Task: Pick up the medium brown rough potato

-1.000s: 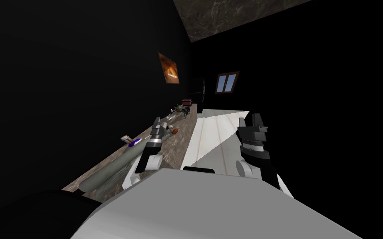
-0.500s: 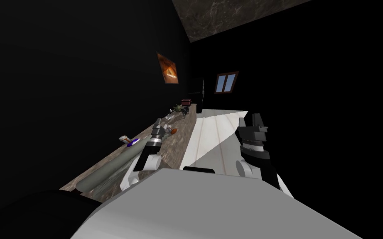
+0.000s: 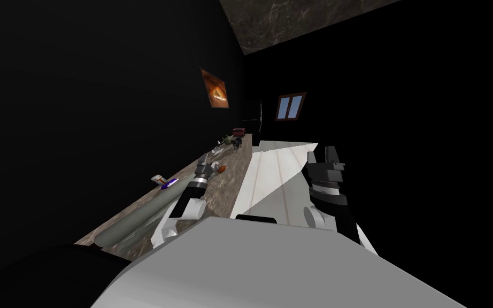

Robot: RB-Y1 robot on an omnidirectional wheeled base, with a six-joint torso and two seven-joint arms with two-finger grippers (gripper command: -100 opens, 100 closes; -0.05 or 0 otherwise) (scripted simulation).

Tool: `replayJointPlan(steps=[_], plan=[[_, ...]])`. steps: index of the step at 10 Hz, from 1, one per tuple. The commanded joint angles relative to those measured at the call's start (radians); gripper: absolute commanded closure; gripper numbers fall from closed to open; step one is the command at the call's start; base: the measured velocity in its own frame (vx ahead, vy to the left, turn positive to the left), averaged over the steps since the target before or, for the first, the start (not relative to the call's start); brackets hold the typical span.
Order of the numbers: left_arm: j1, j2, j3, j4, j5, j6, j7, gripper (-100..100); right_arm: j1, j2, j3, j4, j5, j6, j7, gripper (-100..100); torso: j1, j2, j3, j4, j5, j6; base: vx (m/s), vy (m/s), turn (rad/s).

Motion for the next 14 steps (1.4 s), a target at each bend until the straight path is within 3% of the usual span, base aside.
replayJointPlan(steps=[1,14], plan=[[0.002,0.013,0.008,-0.009,0.022,0.05,0.009,-100,0.0,0.0,0.0,0.0,0.0,0.0,0.0,0,0.0,0.0,0.0,0.0,0.0,0.0,0.004,-0.034,-0.002],[-0.012,0.062,0.046,-0.033,0.14,0.416,0.056,-100,0.0,0.0,0.0,0.0,0.0,0.0,0.0,0,0.0,-0.003,-0.001,-0.001,0.0,0.0,0.026,-0.04,0.017]])
